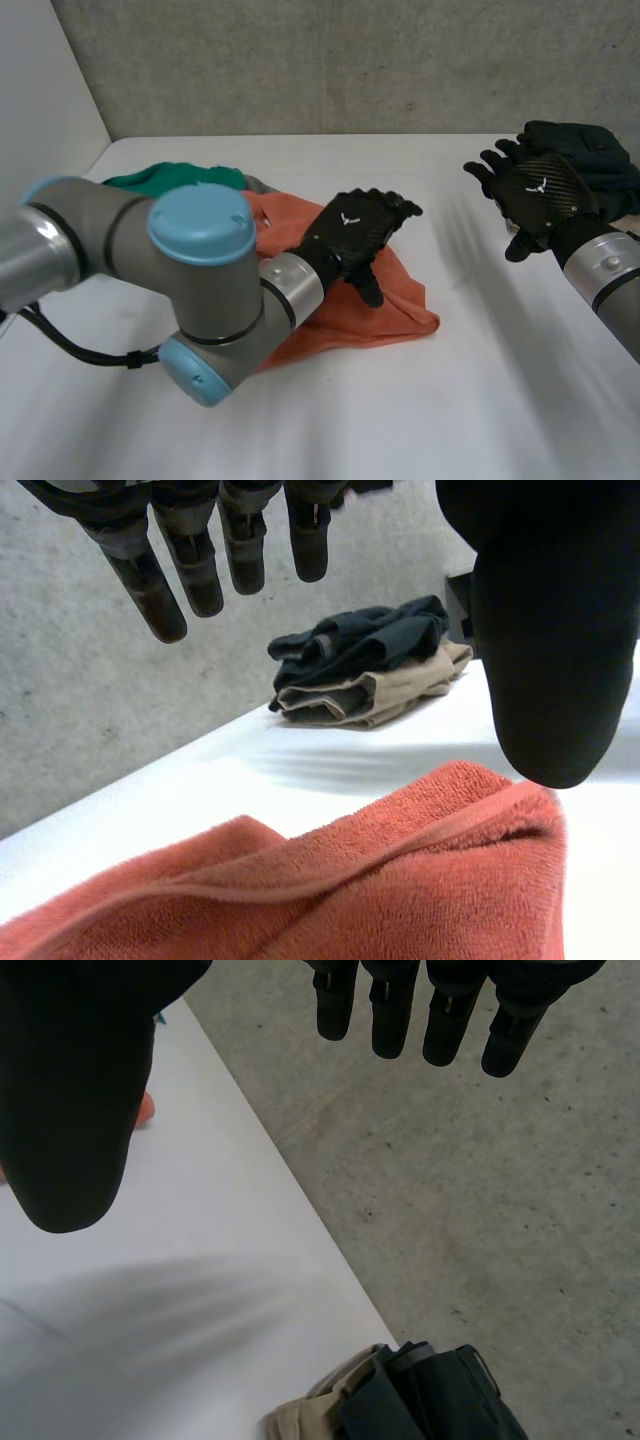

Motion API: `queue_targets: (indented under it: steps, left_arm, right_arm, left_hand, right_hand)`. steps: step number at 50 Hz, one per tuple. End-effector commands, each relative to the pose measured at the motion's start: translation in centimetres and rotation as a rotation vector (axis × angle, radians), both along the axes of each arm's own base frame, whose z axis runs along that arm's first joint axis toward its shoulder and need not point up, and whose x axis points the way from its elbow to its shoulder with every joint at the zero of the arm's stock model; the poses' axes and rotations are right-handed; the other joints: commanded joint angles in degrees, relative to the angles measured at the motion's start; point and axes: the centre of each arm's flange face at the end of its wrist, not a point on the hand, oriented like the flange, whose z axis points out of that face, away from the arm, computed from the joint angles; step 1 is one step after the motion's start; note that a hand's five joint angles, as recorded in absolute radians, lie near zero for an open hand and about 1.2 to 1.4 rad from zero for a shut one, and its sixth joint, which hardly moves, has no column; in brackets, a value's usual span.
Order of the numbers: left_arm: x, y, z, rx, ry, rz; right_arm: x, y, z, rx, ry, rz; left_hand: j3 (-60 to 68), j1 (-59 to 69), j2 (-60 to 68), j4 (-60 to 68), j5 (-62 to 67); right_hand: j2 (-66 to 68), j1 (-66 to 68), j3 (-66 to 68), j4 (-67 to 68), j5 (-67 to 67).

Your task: Fold the laundry.

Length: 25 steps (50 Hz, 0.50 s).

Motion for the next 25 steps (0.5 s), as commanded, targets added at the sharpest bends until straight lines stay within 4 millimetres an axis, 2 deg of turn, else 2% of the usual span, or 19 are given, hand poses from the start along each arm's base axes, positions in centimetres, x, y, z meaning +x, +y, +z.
queue_targets:
  steps: [1,3,6,9,12,13,17,19,25]
  left_arm:
    - [3.9,1.2,5.1,-0.053,0.032,0.131]
    - [5.7,1.7,5.6,-0.054,0.025,0.201]
    - [7.6,2.2,5.2,-0.04,-0.001,0.277]
    - [9.8,3.5,3.0,0.01,-0.078,0.36]
    - [10.8,4.4,1.1,0.051,-0.139,0.389]
    - [11.6,5.0,-0.2,0.08,-0.185,0.4]
    - [12.7,5.6,-2.0,0.121,-0.247,0.409]
    - [13.3,5.7,-3.0,0.145,-0.277,0.418]
    - [13.5,5.0,-4.9,0.178,-0.304,0.427]
  right_arm:
    - [0.4,0.1,0.7,0.026,0.001,0.024]
    - [0.9,0.3,1.2,0.058,0.006,0.049]
    - [2.3,0.9,1.9,0.114,0.01,0.131]
    - [3.6,1.4,1.1,0.214,0.027,0.23]
    - [4.5,1.8,0.6,0.271,0.056,0.322]
    - [4.9,2.0,0.6,0.269,0.071,0.351]
    - [6.4,3.1,0.2,0.204,0.167,0.473]
    - [7.4,3.4,-0.7,0.148,0.239,0.526]
    - [9.2,2.6,-2.8,0.091,0.352,0.562]
  left_hand:
    - [-0.49,0.6,-0.33,-0.03,0.21]
    - [-0.33,0.76,-0.16,0.14,0.38]
    - [-0.32,0.77,-0.16,0.14,0.38]
    - [2.01,3.1,2.18,2.47,2.71]
    - [4.87,5.96,5.04,5.34,5.58]
    - [13.72,14.81,13.88,14.18,14.42]
    - [17.5,18.59,17.67,17.97,18.21]
    - [17.34,18.43,17.5,17.8,18.04]
    - [14.82,15.9,14.98,15.28,15.52]
  right_hand:
    - [-1.78,-2.67,-1.87,-1.8,-2.9]
    - [-1.78,-2.67,-1.87,-1.8,-2.9]
    - [-1.78,-2.67,-1.87,-1.8,-2.9]
    - [-1.78,-2.67,-1.87,-1.8,-2.9]
    - [-1.78,-2.67,-1.87,-1.8,-2.9]
    - [-1.78,-2.67,-1.87,-1.8,-2.9]
    - [-1.78,-2.67,-1.87,-1.8,-2.9]
    - [-1.78,-2.67,-1.87,-1.8,-2.9]
    - [-1.78,-2.67,-1.87,-1.8,-2.9]
